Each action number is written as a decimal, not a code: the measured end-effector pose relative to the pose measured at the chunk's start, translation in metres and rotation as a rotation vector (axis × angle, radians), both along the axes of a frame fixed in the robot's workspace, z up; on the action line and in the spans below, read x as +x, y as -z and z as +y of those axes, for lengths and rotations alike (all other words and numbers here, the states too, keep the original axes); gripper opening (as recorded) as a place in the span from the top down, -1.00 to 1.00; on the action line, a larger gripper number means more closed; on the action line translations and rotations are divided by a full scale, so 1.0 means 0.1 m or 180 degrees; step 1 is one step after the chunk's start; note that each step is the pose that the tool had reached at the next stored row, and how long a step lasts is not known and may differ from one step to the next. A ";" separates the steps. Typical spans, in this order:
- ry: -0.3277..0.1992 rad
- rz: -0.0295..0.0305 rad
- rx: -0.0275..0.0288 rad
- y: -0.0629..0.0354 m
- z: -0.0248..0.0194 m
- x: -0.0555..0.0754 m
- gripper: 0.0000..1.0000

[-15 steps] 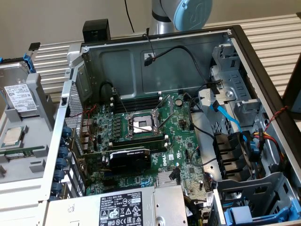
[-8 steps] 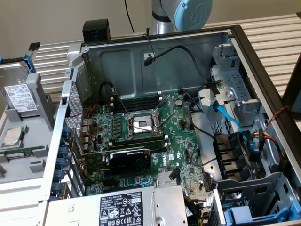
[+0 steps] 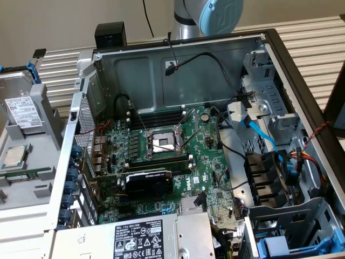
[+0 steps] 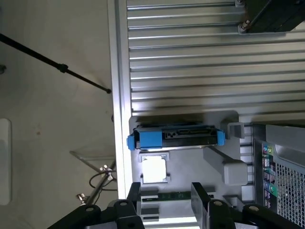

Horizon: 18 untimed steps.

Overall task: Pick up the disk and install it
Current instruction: 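Pick up the disk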

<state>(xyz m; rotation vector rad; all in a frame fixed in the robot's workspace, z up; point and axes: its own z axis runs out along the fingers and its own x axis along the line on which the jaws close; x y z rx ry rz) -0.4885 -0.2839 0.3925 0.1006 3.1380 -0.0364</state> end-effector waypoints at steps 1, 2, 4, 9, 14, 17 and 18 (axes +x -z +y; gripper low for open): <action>0.0000 0.0000 0.0000 0.000 0.000 0.00 -0.08; 0.0000 0.0000 0.0000 0.000 0.000 0.00 -0.08; 0.0000 0.0000 0.0000 0.000 0.000 0.00 -0.08; 0.0000 -0.0002 0.0000 0.000 0.017 0.00 -0.08; -0.0001 -0.0016 0.0000 -0.003 0.095 0.00 -0.08; -0.0001 -0.0019 0.0000 -0.006 0.170 -0.01 -0.08; -0.0001 -0.0024 -0.0001 -0.009 0.190 -0.02 -0.08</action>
